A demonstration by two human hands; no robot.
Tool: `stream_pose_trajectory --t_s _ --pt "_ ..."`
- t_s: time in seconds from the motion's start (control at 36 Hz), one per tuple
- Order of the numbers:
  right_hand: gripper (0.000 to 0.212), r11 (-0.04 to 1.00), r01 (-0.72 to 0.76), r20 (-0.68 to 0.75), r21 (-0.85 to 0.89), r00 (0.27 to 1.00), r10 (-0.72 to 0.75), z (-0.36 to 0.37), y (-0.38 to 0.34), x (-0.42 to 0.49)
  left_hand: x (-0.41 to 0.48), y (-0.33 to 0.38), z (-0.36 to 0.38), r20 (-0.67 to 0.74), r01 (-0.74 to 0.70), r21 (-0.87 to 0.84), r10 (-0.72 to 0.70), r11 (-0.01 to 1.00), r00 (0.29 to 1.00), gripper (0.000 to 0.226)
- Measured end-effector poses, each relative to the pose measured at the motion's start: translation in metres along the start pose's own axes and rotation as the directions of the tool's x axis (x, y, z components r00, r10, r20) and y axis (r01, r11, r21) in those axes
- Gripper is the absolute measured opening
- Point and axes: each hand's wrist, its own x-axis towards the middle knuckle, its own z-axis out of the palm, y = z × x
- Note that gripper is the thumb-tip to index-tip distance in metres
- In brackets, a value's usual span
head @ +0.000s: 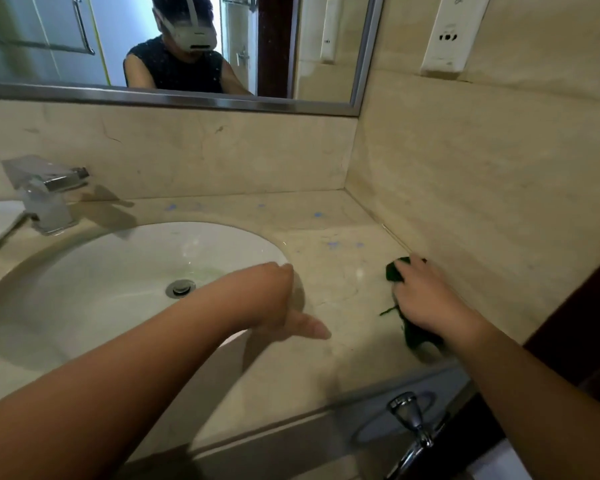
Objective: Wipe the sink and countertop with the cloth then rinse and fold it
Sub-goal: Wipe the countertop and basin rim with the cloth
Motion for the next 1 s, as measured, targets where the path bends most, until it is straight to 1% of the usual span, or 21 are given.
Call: stream_pose_trajectory --t_s 0.03,0.06,0.14,0.17,0.25,0.36,0.44,0.5,0.56,0.61,0.69,0.78,0.83,0.92,0.94,1.0 --pt "0.037 0.997 0.008 0.007 -0.071 1.000 -0.007 0.011 0.008 0.005 0.008 -0.001 -0.001 -0.020 0.004 -0.023 -0.005 1.000 1.000 0.098" --pt "0.036 0.995 0.008 -0.002 -0.096 1.000 -0.009 0.018 0.012 0.011 0.017 -0.004 -0.001 -0.013 -0.001 -0.026 0.000 1.000 1.000 0.100" --pt "0.029 0.996 0.021 -0.062 -0.092 0.998 -0.027 0.023 0.012 0.031 0.040 -0.015 0.010 0.092 -0.055 0.038 0.051 0.998 0.994 0.102" --pt "0.027 0.996 0.027 -0.067 -0.089 0.997 -0.033 0.023 0.010 0.037 0.044 -0.017 0.013 0.107 -0.064 0.039 0.060 0.997 0.992 0.106" --pt "0.024 0.998 0.037 -0.050 -0.053 0.998 -0.040 0.021 0.005 0.059 0.052 -0.024 0.022 0.079 -0.065 0.019 0.064 0.998 0.995 0.125" --pt "0.015 0.997 0.070 -0.046 -0.022 0.996 -0.071 0.019 -0.003 0.087 0.053 -0.030 0.030 0.021 -0.094 -0.060 0.096 0.994 0.995 0.127" --pt "0.011 0.994 0.111 -0.056 -0.019 0.992 -0.112 0.021 -0.014 0.101 0.056 -0.031 0.031 -0.002 -0.104 -0.074 0.104 0.992 0.995 0.121" --pt "0.014 0.987 0.157 -0.052 -0.021 0.986 -0.157 0.024 -0.024 0.108 0.057 -0.029 0.029 0.004 -0.106 -0.048 0.106 0.993 0.994 0.127" --pt "0.025 0.978 0.207 -0.021 -0.013 0.978 -0.207 0.029 -0.039 0.111 0.058 -0.026 0.026 0.005 -0.108 -0.009 0.108 0.994 0.994 0.129" --pt "0.031 0.965 0.262 0.004 0.000 0.965 -0.262 0.037 -0.060 0.111 0.060 -0.024 0.027 0.010 -0.091 0.000 0.091 0.996 0.996 0.129" --pt "0.033 0.935 0.355 0.018 0.021 0.935 -0.355 0.045 -0.100 0.103 0.060 -0.024 0.028 -0.006 -0.058 -0.005 0.058 0.998 0.998 0.122" --pt "0.051 0.906 0.408 0.083 0.115 0.905 -0.418 0.049 -0.133 0.091 0.054 -0.025 0.028 0.013 -0.036 0.056 0.035 0.998 0.999 0.113" --pt "0.059 0.891 0.380 0.123 0.249 0.900 -0.418 0.047 -0.151 0.085 0.048 -0.021 0.026 0.034 -0.018 0.123 0.014 0.992 0.999 0.101" --pt "0.058 0.824 0.296 0.171 0.482 0.891 -0.420 0.035 -0.170 0.072 0.037 -0.016 0.022 0.063 0.022 0.186 -0.034 0.982 0.997 0.092" --pt "0.056 0.800 0.282 0.161 0.530 0.893 -0.421 0.029 -0.173 0.067 0.035 -0.016 0.022 0.053 0.026 0.198 -0.037 0.980 0.998 0.088" --pt "0.052 0.744 0.275 0.084 0.609 0.911 -0.405 0.011 -0.170 0.059 0.027 -0.015 0.018 0.010 0.037 0.213 -0.040 0.976 0.999 0.086"
